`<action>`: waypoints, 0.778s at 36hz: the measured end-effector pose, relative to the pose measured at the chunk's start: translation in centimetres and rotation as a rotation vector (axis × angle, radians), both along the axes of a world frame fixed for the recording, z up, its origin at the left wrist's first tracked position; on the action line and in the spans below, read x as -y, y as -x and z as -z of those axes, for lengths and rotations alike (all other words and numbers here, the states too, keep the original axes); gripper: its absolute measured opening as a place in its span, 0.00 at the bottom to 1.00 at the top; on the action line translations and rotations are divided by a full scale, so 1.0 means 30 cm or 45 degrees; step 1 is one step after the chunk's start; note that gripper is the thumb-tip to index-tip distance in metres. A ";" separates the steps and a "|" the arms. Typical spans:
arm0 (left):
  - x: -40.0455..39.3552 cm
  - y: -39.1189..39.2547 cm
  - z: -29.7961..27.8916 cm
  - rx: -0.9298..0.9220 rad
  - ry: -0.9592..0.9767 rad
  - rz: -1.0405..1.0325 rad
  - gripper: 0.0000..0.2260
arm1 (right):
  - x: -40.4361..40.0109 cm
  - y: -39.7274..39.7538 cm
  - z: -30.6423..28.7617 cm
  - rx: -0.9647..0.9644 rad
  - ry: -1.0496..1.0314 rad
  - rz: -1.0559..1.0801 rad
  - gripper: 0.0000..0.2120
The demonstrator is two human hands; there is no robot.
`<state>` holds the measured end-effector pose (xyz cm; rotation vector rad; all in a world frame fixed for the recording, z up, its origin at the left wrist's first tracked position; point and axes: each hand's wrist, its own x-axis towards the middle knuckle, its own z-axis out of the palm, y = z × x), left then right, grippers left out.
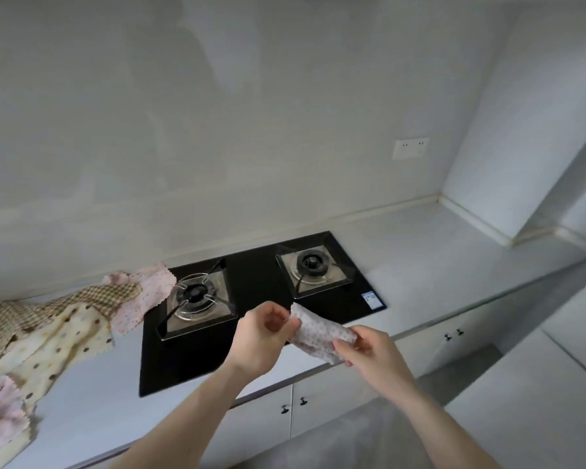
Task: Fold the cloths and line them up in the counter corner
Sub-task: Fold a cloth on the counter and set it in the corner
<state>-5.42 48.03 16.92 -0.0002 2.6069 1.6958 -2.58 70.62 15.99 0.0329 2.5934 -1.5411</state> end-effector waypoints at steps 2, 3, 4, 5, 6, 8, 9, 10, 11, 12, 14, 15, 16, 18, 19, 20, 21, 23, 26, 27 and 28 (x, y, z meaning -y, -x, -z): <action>-0.092 0.009 -0.008 -0.005 -0.015 0.018 0.04 | -0.098 0.000 -0.013 -0.015 0.003 0.025 0.05; -0.133 0.016 -0.012 -0.006 -0.017 0.030 0.04 | -0.139 0.000 -0.020 -0.022 0.007 0.032 0.05; -0.170 0.021 -0.016 -0.003 -0.019 0.045 0.04 | -0.176 -0.001 -0.026 -0.028 0.012 0.036 0.05; -0.206 0.027 -0.020 0.000 -0.022 0.059 0.04 | -0.210 -0.001 -0.030 -0.027 0.019 0.040 0.05; -0.241 0.035 -0.024 0.002 -0.020 0.067 0.04 | -0.246 0.001 -0.034 -0.025 0.028 0.047 0.04; -0.307 0.063 -0.028 0.001 0.006 0.080 0.05 | -0.316 0.016 -0.036 -0.022 0.050 0.067 0.04; -0.338 0.081 -0.028 0.005 0.024 0.093 0.05 | -0.352 0.029 -0.034 -0.025 0.054 0.080 0.03; -0.366 0.101 -0.030 0.012 0.042 0.106 0.05 | -0.385 0.046 -0.031 -0.031 0.052 0.093 0.03; -0.391 0.124 -0.033 0.016 0.059 0.116 0.06 | -0.412 0.064 -0.029 -0.035 0.048 0.104 0.03; -0.416 0.148 -0.034 0.015 0.082 0.128 0.06 | -0.439 0.082 -0.025 -0.034 0.048 0.109 0.03; -0.476 0.200 -0.036 0.007 0.135 0.157 0.05 | -0.495 0.120 -0.015 -0.024 0.046 0.119 0.03; -0.490 0.218 -0.040 -0.002 0.153 0.161 0.05 | -0.509 0.135 -0.015 -0.022 0.037 0.123 0.03; -0.514 0.245 -0.043 -0.010 0.173 0.172 0.05 | -0.532 0.155 -0.014 -0.019 0.027 0.136 0.03; -0.570 0.311 -0.041 -0.016 0.201 0.200 0.06 | -0.587 0.203 -0.013 0.004 0.014 0.164 0.03; -0.597 0.347 -0.042 -0.013 0.203 0.215 0.06 | -0.614 0.231 -0.014 0.017 0.008 0.186 0.03; -0.624 0.384 -0.043 -0.009 0.201 0.230 0.06 | -0.640 0.260 -0.011 0.026 0.003 0.211 0.03; -0.650 0.420 -0.041 -0.008 0.207 0.244 0.06 | -0.665 0.288 -0.007 0.036 0.000 0.239 0.04; -0.703 0.498 -0.032 0.000 0.225 0.260 0.05 | -0.713 0.342 -0.001 0.059 -0.013 0.279 0.06; -0.779 0.620 -0.018 0.034 0.226 0.275 0.07 | -0.777 0.424 0.012 0.103 -0.026 0.332 0.09; -0.803 0.655 -0.011 0.052 0.224 0.283 0.08 | -0.796 0.447 0.015 0.130 -0.026 0.352 0.09; -0.829 0.689 -0.009 0.068 0.218 0.296 0.08 | -0.816 0.469 0.012 0.153 -0.025 0.379 0.09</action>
